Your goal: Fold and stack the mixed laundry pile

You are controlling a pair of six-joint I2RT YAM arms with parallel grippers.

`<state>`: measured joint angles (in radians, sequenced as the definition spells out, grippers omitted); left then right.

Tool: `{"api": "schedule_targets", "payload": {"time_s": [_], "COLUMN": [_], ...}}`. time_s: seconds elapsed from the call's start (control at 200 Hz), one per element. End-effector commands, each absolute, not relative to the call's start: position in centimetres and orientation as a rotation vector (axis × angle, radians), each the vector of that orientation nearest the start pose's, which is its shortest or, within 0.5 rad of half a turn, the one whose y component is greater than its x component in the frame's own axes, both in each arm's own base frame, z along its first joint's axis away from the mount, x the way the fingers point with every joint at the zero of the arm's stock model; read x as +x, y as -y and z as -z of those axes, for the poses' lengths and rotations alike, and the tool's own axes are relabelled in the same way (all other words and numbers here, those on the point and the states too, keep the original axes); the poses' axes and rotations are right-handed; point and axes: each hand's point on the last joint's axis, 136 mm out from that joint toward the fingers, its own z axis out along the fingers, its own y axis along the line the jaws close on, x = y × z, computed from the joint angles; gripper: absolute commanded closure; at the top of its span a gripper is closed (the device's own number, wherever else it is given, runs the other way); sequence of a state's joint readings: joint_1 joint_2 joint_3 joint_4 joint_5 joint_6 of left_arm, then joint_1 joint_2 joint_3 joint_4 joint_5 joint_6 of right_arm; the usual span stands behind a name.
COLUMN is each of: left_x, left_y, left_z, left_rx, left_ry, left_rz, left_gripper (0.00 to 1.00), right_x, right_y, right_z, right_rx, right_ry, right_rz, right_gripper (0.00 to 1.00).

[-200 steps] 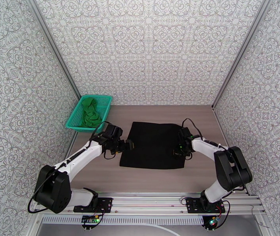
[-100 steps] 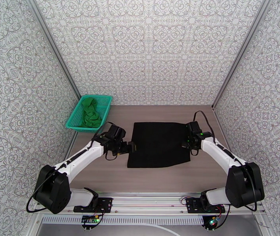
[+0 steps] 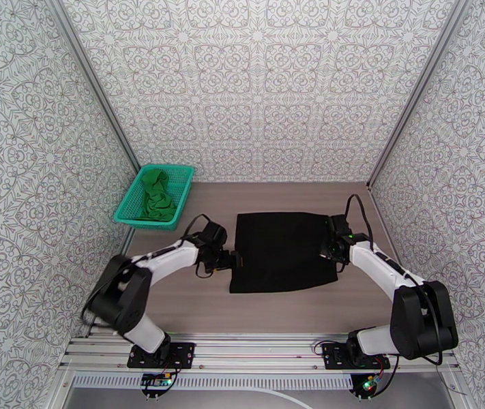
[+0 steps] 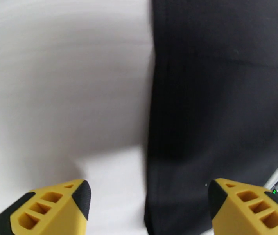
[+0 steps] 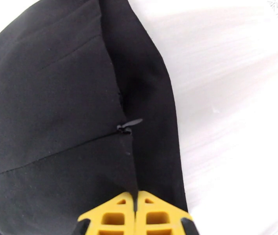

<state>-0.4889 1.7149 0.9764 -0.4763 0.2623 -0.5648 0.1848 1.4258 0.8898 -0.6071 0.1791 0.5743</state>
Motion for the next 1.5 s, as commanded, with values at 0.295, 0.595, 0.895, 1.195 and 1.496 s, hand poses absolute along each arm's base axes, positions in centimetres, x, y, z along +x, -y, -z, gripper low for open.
{"api": "schedule_targets", "payload": {"time_s": [0.295,0.595,0.895,1.195,1.496], "left_x": [33.9,36.0,39.0,44.2,42.2], "left_y": [25.9,24.1,23.8,24.6,25.1], "left_z": [-2.5,-9.5,-14.8,-10.5,-11.5], "left_rx": [0.103,0.113,0.216,0.226,0.239], "left_ry": [-2.794,-2.649,-2.601,-2.745,-2.763], "left_rz": [0.724,0.564,0.509,0.453,0.465], "left_gripper": [0.74,1.0,0.92,0.01,0.06], "right_x": [32.2,32.5,34.5,39.2,41.1], "right_y": [-3.1,-3.2,-2.3,-1.4,-1.7], "right_z": [-7.6,-8.7,-11.0,-9.5,-7.9], "right_rx": [0.586,0.543,0.516,0.517,0.515], "right_ry": [-2.608,-2.603,-2.555,-2.585,-2.612], "right_rz": [-0.028,-0.031,0.022,0.071,0.054], "right_gripper": [1.0,1.0,1.0,1.0,1.0]}}
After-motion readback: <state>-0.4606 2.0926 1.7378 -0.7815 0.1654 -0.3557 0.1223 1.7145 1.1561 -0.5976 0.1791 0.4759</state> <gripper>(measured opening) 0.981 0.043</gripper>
